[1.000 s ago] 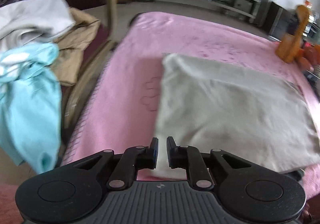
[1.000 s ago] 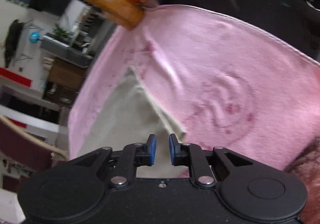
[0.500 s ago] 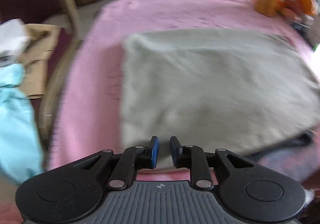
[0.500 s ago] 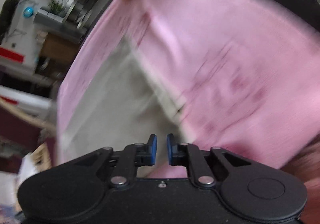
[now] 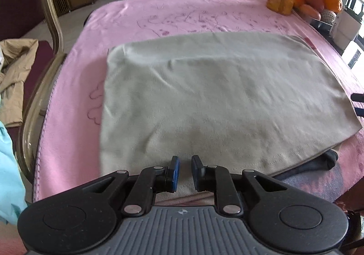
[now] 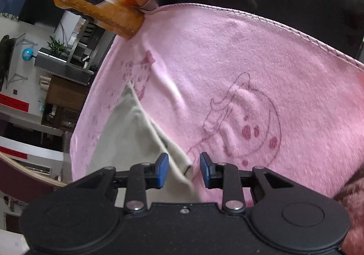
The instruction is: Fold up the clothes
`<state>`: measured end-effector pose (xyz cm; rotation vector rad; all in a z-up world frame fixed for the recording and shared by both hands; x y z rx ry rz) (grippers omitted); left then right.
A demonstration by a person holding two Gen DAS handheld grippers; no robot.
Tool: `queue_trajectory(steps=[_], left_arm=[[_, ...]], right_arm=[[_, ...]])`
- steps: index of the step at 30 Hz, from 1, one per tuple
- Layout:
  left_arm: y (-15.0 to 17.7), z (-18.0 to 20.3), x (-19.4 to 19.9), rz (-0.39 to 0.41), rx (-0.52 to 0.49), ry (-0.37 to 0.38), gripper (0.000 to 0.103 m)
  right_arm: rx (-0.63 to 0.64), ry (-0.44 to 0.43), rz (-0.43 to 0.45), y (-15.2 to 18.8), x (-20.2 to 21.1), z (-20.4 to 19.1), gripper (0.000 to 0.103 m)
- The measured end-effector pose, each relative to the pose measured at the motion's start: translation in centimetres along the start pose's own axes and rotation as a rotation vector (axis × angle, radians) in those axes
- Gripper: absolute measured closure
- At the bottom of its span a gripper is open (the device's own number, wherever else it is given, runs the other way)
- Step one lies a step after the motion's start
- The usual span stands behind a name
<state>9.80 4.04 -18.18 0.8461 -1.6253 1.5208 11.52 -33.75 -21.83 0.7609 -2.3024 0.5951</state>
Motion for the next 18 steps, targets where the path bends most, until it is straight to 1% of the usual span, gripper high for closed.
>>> queue_trajectory(steps=[2,6,9,12,15,17,18], left_arm=[[0.0,-0.2,-0.1,-0.001,0.011,0.008,0.085],[0.2,-0.6,-0.1,-0.003,0.040,0.028,0.084],[0.2,-0.8,-0.2,-0.005,0.059,0.040,0.083],[0.2,-0.7,-0.4,-0.006,0.065,0.041,0.083],[0.3,-0.7,-0.4,-0.004,0.066,0.040,0.083],[0.3,-0.8,-0.4,-0.004,0.072,0.045,0.083],[0.3,-0.9,-0.4,-0.004,0.075,0.047,0.083]], right_arm=[[-0.007,-0.029,-0.007,0.2,-0.1,-0.2,0.073],[-0.042,-0.095,-0.057,1.0,-0.7,-0.3,0.073],[-0.097,-0.133,-0.103,2.1,-0.7,-0.1,0.073],[-0.146,-0.163,-0.131,3.3,-0.7,0.0,0.073],[-0.152,-0.190,-0.095,3.3,-1.0,-0.8,0.068],[-0.176,-0.215,-0.046,3.5,-1.3,-1.3,0.056],[-0.172,-0.219,-0.013,3.7,-1.2,-1.5,0.054]])
Point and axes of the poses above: each gripper's, at about its wrist camera, not at the fingertips, and x roughly against the way its jaws point, z to its right, y to its underside, the point moved 10 cm from there along -x, roughly the way its jaws point, and after that the axes turned 1 degree about -z, right-handed, at the moved point
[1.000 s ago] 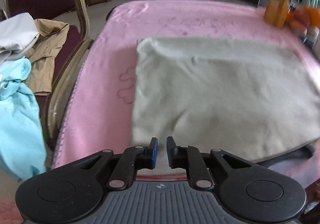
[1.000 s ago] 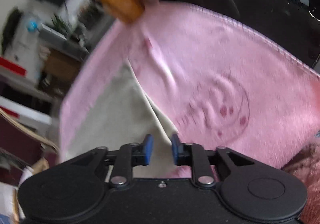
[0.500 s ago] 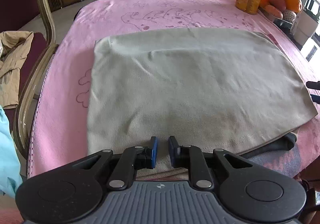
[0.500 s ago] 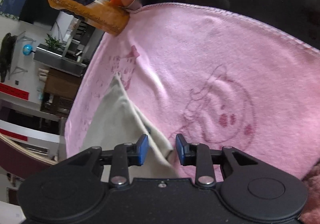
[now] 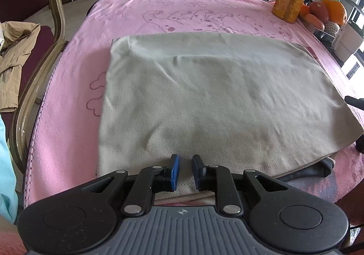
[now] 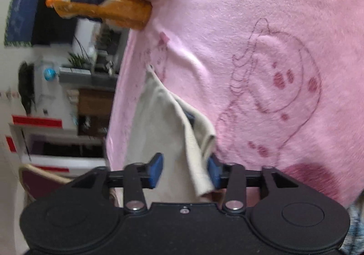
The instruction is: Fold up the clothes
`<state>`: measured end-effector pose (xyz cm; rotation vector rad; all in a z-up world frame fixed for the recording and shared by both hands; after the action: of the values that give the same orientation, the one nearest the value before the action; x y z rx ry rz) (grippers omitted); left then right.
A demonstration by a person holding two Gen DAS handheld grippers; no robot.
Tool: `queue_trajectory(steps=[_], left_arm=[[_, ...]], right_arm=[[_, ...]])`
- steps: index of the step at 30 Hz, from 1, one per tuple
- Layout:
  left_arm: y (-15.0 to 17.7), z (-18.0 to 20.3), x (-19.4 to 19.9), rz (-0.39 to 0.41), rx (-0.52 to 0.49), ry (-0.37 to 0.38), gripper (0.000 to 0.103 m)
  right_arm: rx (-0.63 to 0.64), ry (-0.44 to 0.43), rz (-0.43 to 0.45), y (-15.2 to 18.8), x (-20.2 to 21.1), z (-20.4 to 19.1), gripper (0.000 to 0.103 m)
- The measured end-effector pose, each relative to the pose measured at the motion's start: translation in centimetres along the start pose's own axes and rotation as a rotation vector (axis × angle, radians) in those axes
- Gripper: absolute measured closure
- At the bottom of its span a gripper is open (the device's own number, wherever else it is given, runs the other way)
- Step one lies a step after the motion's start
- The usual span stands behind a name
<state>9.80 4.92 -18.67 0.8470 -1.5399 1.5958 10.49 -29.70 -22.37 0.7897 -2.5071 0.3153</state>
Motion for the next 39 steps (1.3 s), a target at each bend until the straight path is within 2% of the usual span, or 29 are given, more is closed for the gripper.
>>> queue_trajectory(steps=[6,10,11,14,18,20,22,25,28,30,33,34,37,39], left_arm=[[0.0,-0.2,-0.1,-0.001,0.010,0.009,0.083],[0.0,-0.3,-0.1,0.001,0.005,0.014,0.083],[0.0,-0.3,-0.1,0.001,0.006,0.019,0.083],[0.1,-0.8,0.3,0.000,0.025,0.030,0.082],[0.0,-3.9,2.5,0.054,0.124,-0.003,0.084],[0.3,-5.4,2.6,0.038,0.154,-0.045,0.089],[1.1,-6.0,1.6,-0.021,0.148,-0.076,0.092],[1.3,-5.4,1.4,-0.030,0.060,-0.114,0.091],[1.3,-5.2,1.6,-0.030,0.046,-0.121,0.091],[1.1,-5.3,2.1,-0.018,0.049,-0.110,0.091],[0.4,-5.2,4.2,0.043,0.035,-0.087,0.090],[0.2,-5.4,4.8,0.060,0.030,-0.084,0.086],[-0.7,-6.4,6.5,0.094,0.020,-0.088,0.083],[-1.2,-7.6,7.3,0.107,0.026,-0.096,0.083]], right_arm=[[0.111,0.046,0.077,1.7,-0.9,-1.4,0.056],[0.146,0.087,0.166,0.1,-1.1,-1.6,0.059],[0.149,0.097,0.181,-0.3,-1.2,-1.5,0.062],[0.167,0.154,0.183,-0.3,-1.5,-1.2,0.094],[0.282,0.233,0.191,-0.3,-1.6,-2.1,0.095],[0.330,0.264,0.195,-0.1,-1.6,-2.8,0.095],[0.337,0.290,0.199,0.0,-1.6,-3.0,0.095],[0.350,0.333,0.211,0.1,-1.5,-3.5,0.095],[0.410,0.368,0.240,0.4,-1.3,-5.1,0.096],[0.496,0.388,0.265,1.0,-1.1,-7.1,0.096],[0.633,0.412,0.299,2.2,-1.1,-10.2,0.096],[0.679,0.421,0.310,2.8,-1.2,-11.3,0.096],[0.821,0.421,0.329,5.5,-1.9,-14.8,0.096],[0.936,0.392,0.320,8.5,-3.0,-17.3,0.096]])
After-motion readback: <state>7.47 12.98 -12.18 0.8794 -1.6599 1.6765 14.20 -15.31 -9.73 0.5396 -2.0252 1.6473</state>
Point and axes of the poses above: each gripper's, at about its wrist camera, not at the fingertips, and x roughly against the way its jaws point, z to its right, y to its underside, the point moved 10 cm from there along -x, roughly the way its jaws point, and after that the axes turned 1 degree about -z, right-handed, at the moved point
